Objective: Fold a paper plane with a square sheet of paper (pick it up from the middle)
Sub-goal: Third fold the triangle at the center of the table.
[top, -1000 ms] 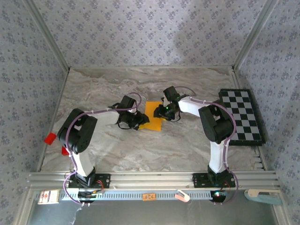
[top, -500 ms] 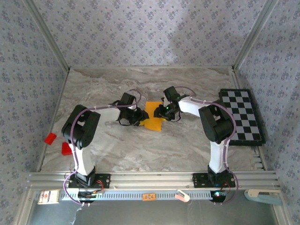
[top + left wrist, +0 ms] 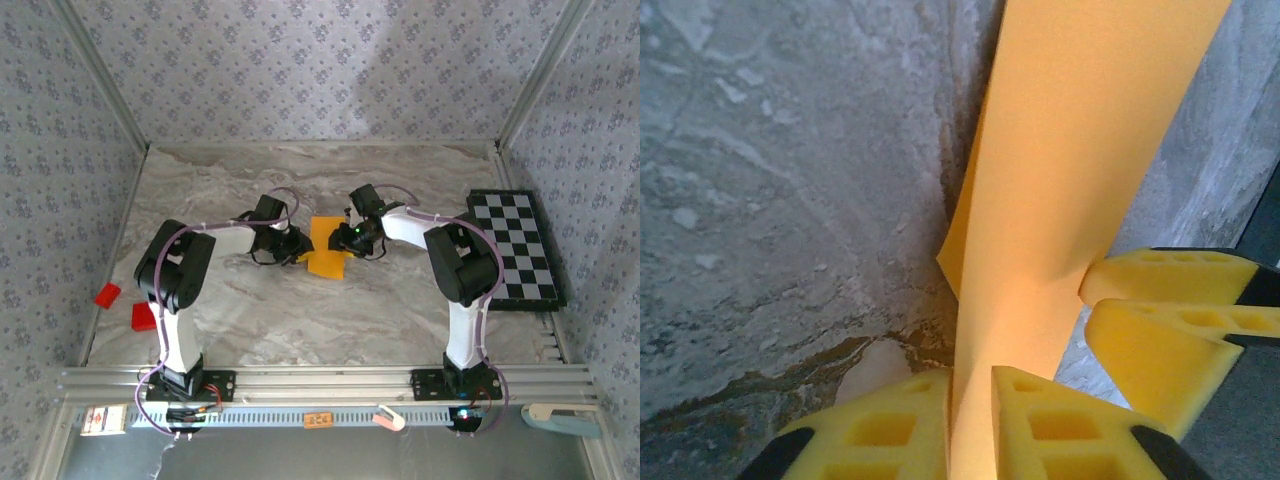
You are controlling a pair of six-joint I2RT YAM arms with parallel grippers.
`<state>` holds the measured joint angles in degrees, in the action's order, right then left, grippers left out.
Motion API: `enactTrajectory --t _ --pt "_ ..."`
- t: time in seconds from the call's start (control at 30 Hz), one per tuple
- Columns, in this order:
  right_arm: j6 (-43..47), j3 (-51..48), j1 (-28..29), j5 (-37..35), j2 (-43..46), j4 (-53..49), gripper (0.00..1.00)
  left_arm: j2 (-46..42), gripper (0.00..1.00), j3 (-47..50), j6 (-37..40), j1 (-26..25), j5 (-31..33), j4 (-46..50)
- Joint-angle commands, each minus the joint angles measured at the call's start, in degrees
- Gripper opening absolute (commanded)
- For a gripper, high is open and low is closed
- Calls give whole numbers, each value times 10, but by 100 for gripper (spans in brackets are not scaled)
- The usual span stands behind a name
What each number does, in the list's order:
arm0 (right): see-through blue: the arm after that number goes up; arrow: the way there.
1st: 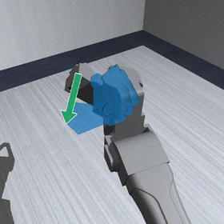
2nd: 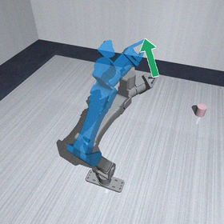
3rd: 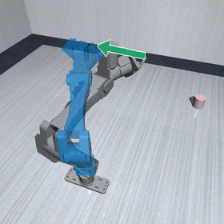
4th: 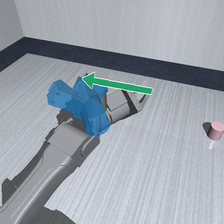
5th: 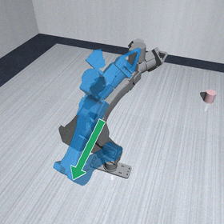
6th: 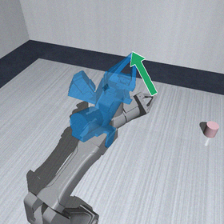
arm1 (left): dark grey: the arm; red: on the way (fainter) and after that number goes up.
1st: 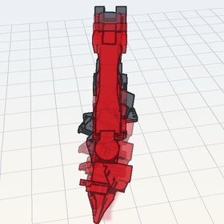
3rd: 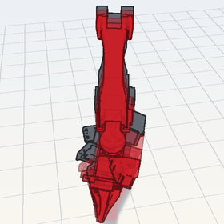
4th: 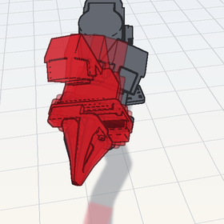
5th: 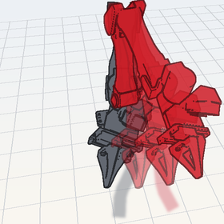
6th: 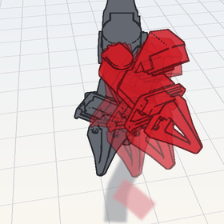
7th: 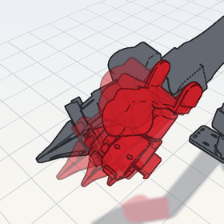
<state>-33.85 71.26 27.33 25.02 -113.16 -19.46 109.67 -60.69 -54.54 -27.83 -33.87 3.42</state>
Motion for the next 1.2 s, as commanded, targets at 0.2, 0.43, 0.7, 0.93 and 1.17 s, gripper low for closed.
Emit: enactTrajectory --t 0.2,0.43,0.7,0.93,1.17 --pt "14 -15 -10 -27 15 -6 45 1 3 -18 10 2 -4 17" --pt "138 -2 -5 -52 84 13 56 -45 0 9 -14 17 25 29" --pt "250 -54 38 -111 155 108 76 -106 0 46 -66 30 49 35" --pt "362 -100 101 -136 180 165 78 -125 0 51 -97 31 56 40" --pt "409 -132 159 -139 166 196 77 -120 0 36 -98 30 52 57"
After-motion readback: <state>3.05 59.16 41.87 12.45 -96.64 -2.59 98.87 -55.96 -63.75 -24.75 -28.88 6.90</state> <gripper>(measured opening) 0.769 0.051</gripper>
